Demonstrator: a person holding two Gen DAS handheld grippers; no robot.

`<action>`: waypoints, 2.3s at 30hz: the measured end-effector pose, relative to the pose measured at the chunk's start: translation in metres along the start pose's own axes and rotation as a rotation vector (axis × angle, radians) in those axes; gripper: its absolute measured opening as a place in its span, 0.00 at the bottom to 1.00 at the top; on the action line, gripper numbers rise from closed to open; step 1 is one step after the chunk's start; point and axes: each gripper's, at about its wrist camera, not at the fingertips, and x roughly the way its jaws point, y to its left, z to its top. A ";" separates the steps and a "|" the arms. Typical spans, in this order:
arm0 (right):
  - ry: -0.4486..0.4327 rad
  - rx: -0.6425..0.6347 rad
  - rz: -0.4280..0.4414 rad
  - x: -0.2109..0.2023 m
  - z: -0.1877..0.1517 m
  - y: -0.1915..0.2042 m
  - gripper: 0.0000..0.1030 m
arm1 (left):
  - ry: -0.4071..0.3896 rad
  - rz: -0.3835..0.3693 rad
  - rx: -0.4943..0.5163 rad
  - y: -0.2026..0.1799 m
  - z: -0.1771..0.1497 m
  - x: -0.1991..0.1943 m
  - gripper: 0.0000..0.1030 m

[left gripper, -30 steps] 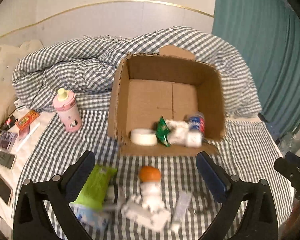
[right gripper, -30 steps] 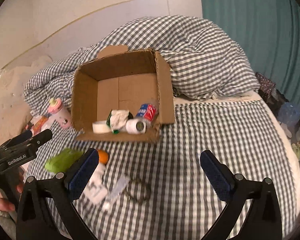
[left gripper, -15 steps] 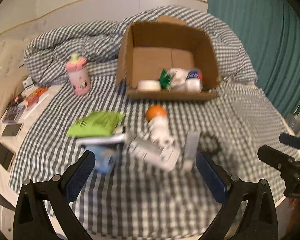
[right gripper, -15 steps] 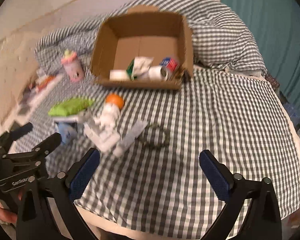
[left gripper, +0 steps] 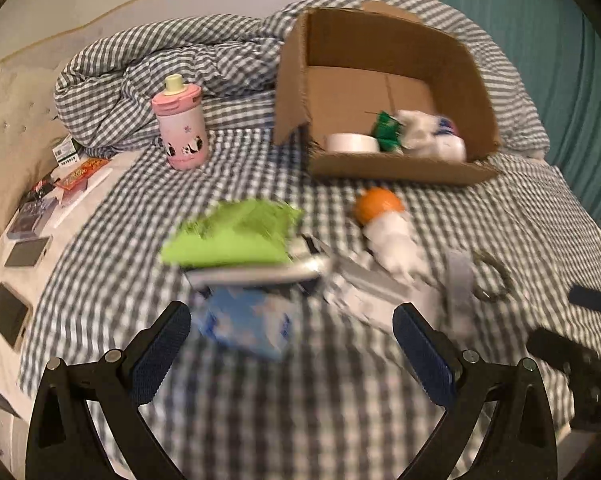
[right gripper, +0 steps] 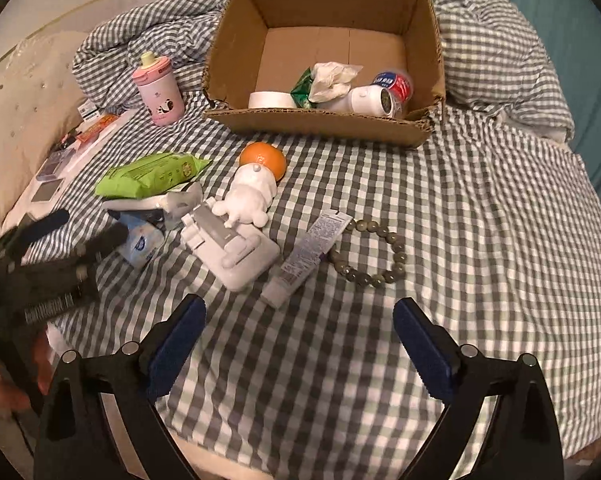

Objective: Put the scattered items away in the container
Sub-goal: 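Grasp the lime-green wipes pack with the left gripper, then grasp the white plastic figure with the right gripper, then carry the wipes pack and figure into the box and open both grippers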

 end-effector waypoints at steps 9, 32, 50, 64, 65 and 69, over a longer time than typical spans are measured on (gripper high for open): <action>0.031 0.038 0.016 0.039 0.021 -0.007 0.93 | 0.080 0.002 -0.002 0.022 0.043 0.074 1.00; 0.029 -0.011 0.073 0.091 0.089 0.026 0.93 | 0.191 -0.016 -0.038 0.054 0.044 0.146 0.92; 0.162 -0.030 0.040 0.154 0.096 0.055 0.46 | 0.182 0.000 -0.066 0.050 0.043 0.114 0.75; -0.029 0.064 0.067 0.035 0.097 0.005 0.46 | 0.053 -0.079 0.031 -0.016 0.084 0.032 0.75; -0.044 0.070 0.062 0.025 0.098 -0.001 0.46 | 0.042 -0.088 0.044 -0.023 0.088 0.026 0.75; -0.086 0.082 0.024 0.001 0.107 -0.021 0.46 | 0.015 -0.117 0.079 -0.054 0.107 0.008 0.75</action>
